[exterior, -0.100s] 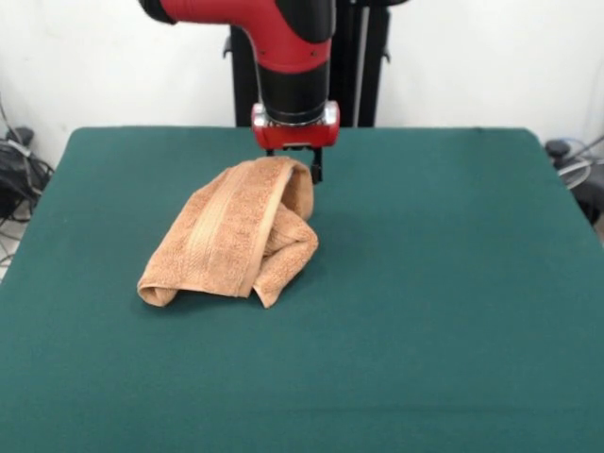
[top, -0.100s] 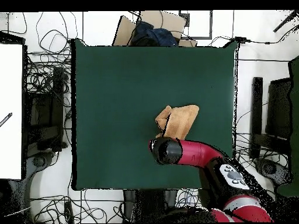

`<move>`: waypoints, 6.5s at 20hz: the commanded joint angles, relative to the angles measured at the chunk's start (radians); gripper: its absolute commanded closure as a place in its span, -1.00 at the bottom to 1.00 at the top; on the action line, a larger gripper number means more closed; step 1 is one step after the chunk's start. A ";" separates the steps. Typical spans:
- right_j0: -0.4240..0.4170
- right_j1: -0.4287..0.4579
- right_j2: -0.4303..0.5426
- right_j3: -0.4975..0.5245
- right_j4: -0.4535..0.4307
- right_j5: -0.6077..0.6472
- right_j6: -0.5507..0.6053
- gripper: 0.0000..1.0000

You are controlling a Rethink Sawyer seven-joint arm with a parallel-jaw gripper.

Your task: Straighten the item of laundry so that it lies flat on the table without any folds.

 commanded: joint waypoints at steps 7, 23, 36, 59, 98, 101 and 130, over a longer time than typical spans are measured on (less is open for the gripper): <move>-0.017 -0.013 0.114 -0.046 -0.015 0.090 -0.015 -1.00; -0.054 -0.232 0.231 0.003 0.075 0.390 -0.036 -1.00; -0.056 -0.153 0.250 -0.088 0.063 0.432 -0.034 -1.00; -0.087 -0.152 0.281 -0.185 0.031 0.525 -0.105 -1.00; -0.088 -0.092 0.262 -0.217 -0.098 0.396 -0.071 -1.00; -0.091 -0.093 0.260 -0.212 -0.110 0.387 -0.059 -1.00; -0.069 -0.030 0.231 -0.171 -0.185 0.283 0.012 -1.00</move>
